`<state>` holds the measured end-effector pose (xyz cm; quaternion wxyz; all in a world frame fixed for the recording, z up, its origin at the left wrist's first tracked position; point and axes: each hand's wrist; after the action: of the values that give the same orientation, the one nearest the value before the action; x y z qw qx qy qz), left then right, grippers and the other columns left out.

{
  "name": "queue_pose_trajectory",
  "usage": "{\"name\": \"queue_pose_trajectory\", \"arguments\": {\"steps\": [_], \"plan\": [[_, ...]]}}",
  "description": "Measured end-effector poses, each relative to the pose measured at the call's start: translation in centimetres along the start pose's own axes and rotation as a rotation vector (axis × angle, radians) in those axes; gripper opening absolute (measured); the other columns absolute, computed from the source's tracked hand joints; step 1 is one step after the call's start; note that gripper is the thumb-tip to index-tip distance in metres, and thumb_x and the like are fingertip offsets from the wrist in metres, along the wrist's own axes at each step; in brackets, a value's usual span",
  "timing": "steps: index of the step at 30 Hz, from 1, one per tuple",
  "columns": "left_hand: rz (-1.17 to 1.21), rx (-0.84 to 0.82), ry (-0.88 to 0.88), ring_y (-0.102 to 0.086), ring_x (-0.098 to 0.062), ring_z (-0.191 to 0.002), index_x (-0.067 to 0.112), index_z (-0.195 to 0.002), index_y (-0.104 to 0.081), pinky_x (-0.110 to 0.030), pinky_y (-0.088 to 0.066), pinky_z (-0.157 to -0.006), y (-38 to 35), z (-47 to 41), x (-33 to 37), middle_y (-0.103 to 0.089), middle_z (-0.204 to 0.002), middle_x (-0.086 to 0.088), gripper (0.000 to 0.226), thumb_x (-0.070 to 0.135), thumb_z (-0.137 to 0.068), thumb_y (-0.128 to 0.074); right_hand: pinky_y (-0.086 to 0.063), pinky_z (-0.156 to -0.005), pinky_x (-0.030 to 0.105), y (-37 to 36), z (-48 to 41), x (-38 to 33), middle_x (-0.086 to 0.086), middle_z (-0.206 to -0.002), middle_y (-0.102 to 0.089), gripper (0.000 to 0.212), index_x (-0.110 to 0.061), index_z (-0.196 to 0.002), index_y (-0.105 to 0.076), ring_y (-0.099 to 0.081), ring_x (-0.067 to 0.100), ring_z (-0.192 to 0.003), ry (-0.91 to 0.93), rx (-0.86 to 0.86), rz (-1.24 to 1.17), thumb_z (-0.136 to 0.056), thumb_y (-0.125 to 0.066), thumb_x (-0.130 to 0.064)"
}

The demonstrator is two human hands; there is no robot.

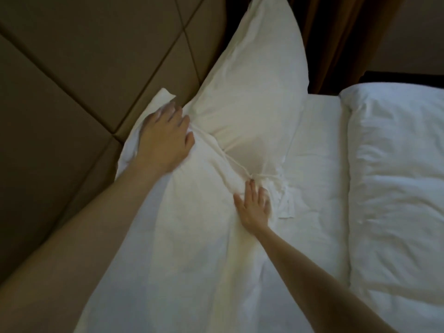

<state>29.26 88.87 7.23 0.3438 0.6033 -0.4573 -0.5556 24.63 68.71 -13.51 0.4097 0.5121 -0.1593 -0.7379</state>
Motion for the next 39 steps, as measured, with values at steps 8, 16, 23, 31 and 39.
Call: {"name": "queue_pose_trajectory", "arguments": {"steps": [8,16,23,31,39], "plan": [[-0.056,0.096,-0.342,-0.067,-0.035,-0.094,-0.003,-0.094,-0.069,-0.040,-0.052,-0.091,2.1,-0.1,2.6,-0.071,-0.097,-0.022,0.037,-0.001,-0.077,-0.036,-0.015,-0.117,0.049,1.8,0.3,7.2,0.004,-0.163,0.000,0.069,-0.010,-0.153,-0.005,-0.013,0.023,-0.149,-0.244,-0.185,0.027,-0.098,-0.027,-0.046],[0.002,-0.033,-0.426,-0.067,-0.024,-0.107,0.006,-0.101,-0.073,-0.032,-0.053,-0.091,-0.1,11.4,10.3,-0.072,-0.112,-0.011,0.040,0.014,-0.072,-0.046,-0.033,-0.112,0.047,1.8,4.7,0.5,0.016,-0.152,-0.030,0.062,-0.005,-0.145,-0.024,-0.035,0.033,-0.136,-0.167,-0.117,-0.423,-0.089,-0.046,-0.021],[-0.061,-0.091,-0.067,-0.034,-0.026,-0.141,0.007,-0.144,-0.038,-0.047,-0.027,-0.114,1.3,18.5,5.3,-0.034,-0.153,-0.014,0.068,0.041,-0.087,-0.054,-0.037,-0.103,0.034,2.0,12.0,3.4,0.019,-0.145,-0.042,0.053,0.001,-0.139,-0.040,-0.044,0.032,-0.130,-0.368,-0.461,-0.155,-0.097,-0.043,-0.030],[0.194,-0.198,0.381,-0.049,-0.037,-0.128,-0.008,-0.144,-0.029,-0.045,-0.043,-0.103,5.7,27.1,4.0,-0.040,-0.146,-0.028,0.064,0.024,-0.092,-0.051,-0.036,-0.104,0.036,2.9,19.3,1.7,0.019,-0.149,-0.037,0.052,-0.001,-0.142,-0.034,-0.040,0.034,-0.133,-0.232,-0.345,-0.087,-0.098,-0.041,-0.028],[0.134,-0.183,0.257,-0.042,-0.037,-0.135,-0.006,-0.137,-0.043,-0.049,-0.039,-0.106,8.4,34.8,5.7,-0.039,-0.148,-0.024,0.063,0.016,-0.082,-0.064,-0.023,-0.117,0.038,0.8,23.0,-2.0,0.011,-0.159,-0.024,0.058,-0.006,-0.150,-0.020,-0.026,0.026,-0.145,0.035,-0.108,-0.146,-0.100,-0.037,-0.030]]}}
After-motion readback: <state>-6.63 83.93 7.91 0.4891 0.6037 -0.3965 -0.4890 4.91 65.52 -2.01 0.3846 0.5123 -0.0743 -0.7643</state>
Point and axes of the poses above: each hand's wrist, its own z-axis away from the middle knuckle, its own y-axis out of the back of the hand, x = y × z
